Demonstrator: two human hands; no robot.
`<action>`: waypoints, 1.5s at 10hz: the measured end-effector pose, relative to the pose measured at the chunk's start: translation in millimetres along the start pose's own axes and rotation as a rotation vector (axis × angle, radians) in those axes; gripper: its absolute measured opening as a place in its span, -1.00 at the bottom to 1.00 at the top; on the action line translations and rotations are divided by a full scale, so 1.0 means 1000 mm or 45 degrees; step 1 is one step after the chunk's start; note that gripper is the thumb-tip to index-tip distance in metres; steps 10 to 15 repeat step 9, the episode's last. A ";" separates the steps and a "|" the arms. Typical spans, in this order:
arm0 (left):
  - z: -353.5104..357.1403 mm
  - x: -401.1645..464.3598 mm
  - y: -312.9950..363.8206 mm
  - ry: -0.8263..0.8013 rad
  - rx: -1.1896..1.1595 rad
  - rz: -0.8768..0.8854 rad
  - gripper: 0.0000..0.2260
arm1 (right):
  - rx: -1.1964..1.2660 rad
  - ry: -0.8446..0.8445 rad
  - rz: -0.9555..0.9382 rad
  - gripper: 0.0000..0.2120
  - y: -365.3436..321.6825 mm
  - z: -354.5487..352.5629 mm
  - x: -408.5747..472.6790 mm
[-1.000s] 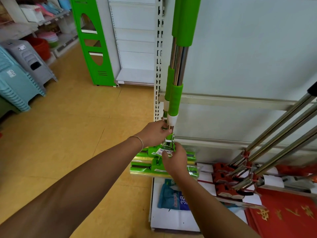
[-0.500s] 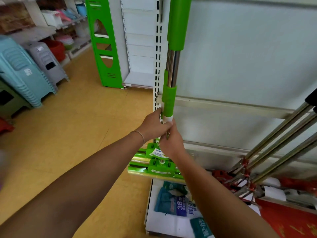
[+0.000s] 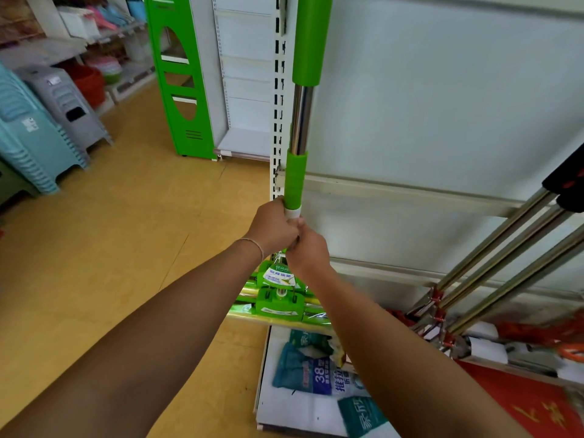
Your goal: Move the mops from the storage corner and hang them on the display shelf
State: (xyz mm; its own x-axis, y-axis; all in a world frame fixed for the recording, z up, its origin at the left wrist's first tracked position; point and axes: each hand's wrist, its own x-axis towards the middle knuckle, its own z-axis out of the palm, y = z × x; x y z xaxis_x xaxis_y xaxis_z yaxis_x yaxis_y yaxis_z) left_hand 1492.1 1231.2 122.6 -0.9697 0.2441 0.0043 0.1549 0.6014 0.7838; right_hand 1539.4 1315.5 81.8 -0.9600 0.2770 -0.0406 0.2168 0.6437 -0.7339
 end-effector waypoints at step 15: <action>-0.065 -0.052 0.032 -0.163 -0.103 0.197 -0.54 | 0.605 0.069 0.001 -0.41 -0.051 -0.058 -0.055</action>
